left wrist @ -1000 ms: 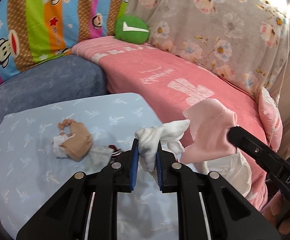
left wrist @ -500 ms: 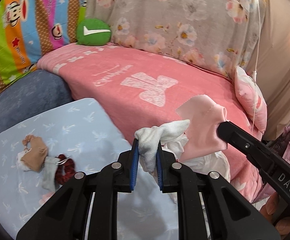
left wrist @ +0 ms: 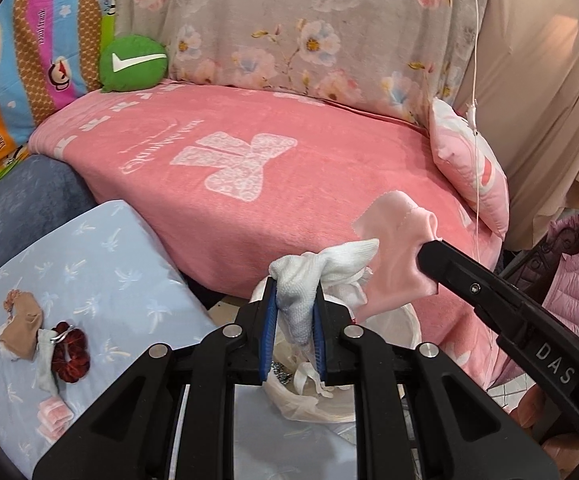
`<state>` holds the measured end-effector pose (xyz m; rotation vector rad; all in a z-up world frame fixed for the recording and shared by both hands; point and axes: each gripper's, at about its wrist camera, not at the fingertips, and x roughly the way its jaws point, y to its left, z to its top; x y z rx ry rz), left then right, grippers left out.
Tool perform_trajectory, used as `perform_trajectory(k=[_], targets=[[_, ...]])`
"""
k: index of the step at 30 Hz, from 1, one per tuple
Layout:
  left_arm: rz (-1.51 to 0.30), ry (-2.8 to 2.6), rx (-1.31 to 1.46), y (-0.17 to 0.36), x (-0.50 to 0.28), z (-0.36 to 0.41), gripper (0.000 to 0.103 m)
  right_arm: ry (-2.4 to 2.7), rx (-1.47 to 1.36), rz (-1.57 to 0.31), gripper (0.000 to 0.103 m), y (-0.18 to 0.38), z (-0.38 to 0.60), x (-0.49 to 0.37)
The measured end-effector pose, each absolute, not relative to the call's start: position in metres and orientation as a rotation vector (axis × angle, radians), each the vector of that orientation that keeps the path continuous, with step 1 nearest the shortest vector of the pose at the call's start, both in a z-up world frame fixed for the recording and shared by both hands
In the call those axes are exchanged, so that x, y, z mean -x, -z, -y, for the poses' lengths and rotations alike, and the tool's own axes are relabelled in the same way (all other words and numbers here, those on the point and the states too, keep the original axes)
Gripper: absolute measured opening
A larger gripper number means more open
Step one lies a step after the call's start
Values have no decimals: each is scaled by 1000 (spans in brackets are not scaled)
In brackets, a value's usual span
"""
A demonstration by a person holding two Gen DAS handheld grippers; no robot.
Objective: Collect trash
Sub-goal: 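Carry the white sock and pink cloth over the trash bin, then open both tools to drop the sock and pink cloth into the bin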
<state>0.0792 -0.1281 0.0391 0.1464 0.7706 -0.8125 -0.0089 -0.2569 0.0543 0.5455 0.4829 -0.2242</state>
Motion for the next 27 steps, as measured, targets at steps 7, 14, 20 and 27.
perform_trajectory(k=[7,14,20,27], targets=[[-782,842,-170,-36,-71,150,17,256,-563,-485,3,-49,272,17],[-811,843,-174,-30,-70,164,30,269,-565,-487,5,-48,278,20],[-741,802,-172,-33,-65,162,68,283,-576,-480,10,-47,282,21],[-753,779,-166,-30,-71,157,70,283,-570,-483,18,-47,279,21]])
